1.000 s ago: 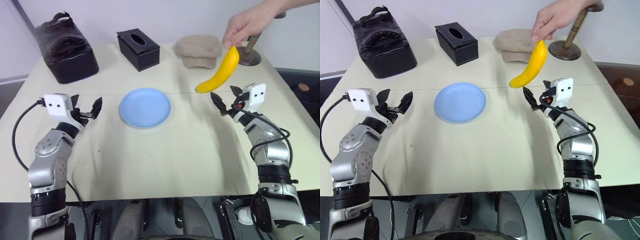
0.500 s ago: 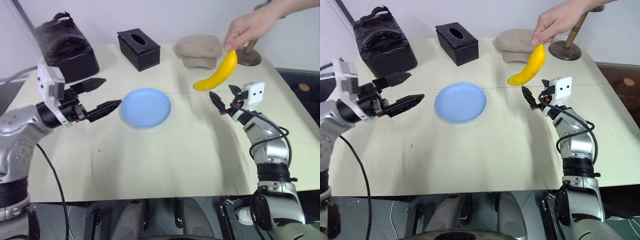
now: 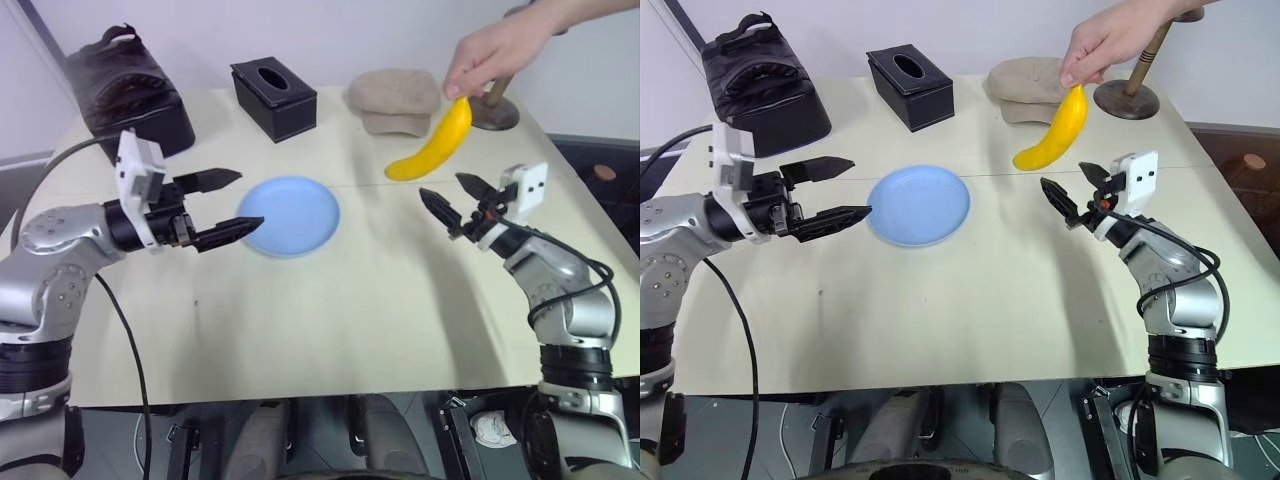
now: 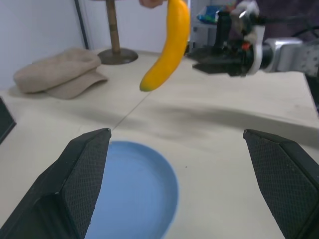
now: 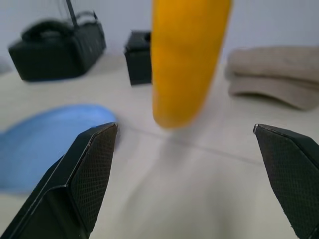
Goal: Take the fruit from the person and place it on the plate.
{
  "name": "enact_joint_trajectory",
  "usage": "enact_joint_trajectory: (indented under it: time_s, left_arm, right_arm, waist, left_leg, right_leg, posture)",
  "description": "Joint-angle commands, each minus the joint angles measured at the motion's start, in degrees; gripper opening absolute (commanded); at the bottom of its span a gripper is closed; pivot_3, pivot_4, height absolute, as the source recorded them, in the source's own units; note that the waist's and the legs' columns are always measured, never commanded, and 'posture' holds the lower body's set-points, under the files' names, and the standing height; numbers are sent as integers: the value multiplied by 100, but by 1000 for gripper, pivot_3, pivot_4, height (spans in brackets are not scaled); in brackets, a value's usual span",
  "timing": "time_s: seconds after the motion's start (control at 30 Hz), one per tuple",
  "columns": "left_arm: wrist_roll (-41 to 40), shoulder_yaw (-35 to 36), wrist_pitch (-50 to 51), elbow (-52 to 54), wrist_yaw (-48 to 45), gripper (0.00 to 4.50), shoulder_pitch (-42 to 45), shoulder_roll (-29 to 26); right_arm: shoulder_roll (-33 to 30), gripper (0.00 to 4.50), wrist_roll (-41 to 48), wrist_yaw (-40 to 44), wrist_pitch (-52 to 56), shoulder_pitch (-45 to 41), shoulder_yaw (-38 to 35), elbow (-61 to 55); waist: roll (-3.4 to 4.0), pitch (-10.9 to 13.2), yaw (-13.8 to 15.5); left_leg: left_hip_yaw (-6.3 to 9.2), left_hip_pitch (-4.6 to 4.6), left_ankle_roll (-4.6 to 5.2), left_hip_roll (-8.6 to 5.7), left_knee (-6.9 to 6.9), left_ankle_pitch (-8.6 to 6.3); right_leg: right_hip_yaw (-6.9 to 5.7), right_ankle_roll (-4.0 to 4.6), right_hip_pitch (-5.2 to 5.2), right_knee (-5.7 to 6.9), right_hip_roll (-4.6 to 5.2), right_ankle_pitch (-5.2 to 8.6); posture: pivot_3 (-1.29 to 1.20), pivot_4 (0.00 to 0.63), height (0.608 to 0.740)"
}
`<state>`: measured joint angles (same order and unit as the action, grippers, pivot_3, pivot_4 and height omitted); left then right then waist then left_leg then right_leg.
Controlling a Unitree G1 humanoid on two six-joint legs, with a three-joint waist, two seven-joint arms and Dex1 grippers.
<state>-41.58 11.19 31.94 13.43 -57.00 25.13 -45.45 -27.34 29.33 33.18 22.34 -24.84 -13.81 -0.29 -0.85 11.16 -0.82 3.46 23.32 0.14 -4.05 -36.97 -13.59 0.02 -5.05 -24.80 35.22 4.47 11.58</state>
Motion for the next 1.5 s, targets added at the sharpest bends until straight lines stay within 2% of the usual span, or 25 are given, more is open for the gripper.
enact_joint_trajectory:
  time_s: [0.03, 0.37, 0.47, 0.53, 0.6, 0.63, 0.8, 0.97, 1.13, 1.5]
  left_arm:
    - [9, 70, -84, 100, -11, 4454, 50, 12]
    - [28, 121, -48, 309, 110, 4454, -92, 13]
    - [3, 161, -36, 370, 153, 4500, -150, 6]
    - [-7, 185, -27, 401, 184, 4500, -181, -5]
    - [-17, 203, -27, 429, 204, 4500, -211, -12]
    - [-26, 217, -24, 441, 217, 4500, -225, -13]
    - [108, 293, -88, 393, 284, 4500, -334, -57]
    - [469, 419, -280, 67, 477, 4500, -512, -73]
    - [668, 604, -305, 113, 659, 4500, -959, -107]
    - [660, 911, -302, 436, 1126, 4500, -1330, 42]
  right_arm:
    - [178, 4500, 155, -158, -42, -362, -134, 7]
    - [391, 4500, 25, -63, -419, -1270, -95, 1089]
    - [404, 3621, -14, -110, -585, -1368, -145, 1275]
    - [395, 2684, -20, -95, -638, -1393, -130, 1310]
    - [402, 1555, 0, -87, -651, -1411, -118, 1302]
    - [407, 1378, 3, -90, -646, -1418, -107, 1288]
    - [390, 1378, -107, 20, -513, -1508, 144, 1257]
    - [941, 1378, -74, 411, -294, -1871, 747, 1334]
    - [1761, 1378, -398, 717, -565, -2377, 1316, 2248]
    - [2512, 1378, -1001, 909, -1241, -3191, 1445, 4266]
  waist:
    - [0, 0, 10]
    - [1, 0, 6]
    - [1, 0, 5]
    - [1, 1, 5]
    - [1, 1, 5]
    - [1, 1, 8]
    - [2, 1, -2]
    - [2, 1, -80]
    - [3, 2, -135]
    - [3, 2, -35]
  left_leg:
    - [0, 1, 0, -1, 0, 0]
    - [0, 2, 0, -3, 0, 0]
    - [0, 1, 0, -2, 1, 0]
    - [0, 2, 0, -2, 2, 0]
    - [0, 2, 0, -3, 2, 0]
    - [0, 2, 0, -3, 1, 0]
    - [0, 2, 0, -3, 2, 0]
    - [0, -3, 0, 3, 9, 0]
    - [1, 0, -1, 1, 11, 1]
    - [3, 5, -11, -8, 28, 3]
  right_leg:
    - [0, 0, 0, -1, 1, 0]
    - [0, -1, -1, -3, 2, -1]
    - [0, -3, -2, -2, 2, -2]
    - [0, -6, -2, -2, 2, -4]
    - [0, -7, -2, -2, 2, -4]
    - [0, -6, -2, -2, 2, -4]
    - [0, -6, -3, -2, 3, -4]
    - [2, -8, -9, 4, -6, -6]
    - [2, -15, -16, 10, -3, -11]
    - [2, -14, -33, 11, 4, -12]
  posture:
    - [0, 150, 740]
    - [0, 150, 740]
    - [0, 150, 740]
    - [0, 150, 740]
    - [0, 150, 740]
    - [0, 150, 740]
    - [0, 150, 740]
    - [0, 150, 740]
    - [0, 150, 740]
    - [0, 150, 740]
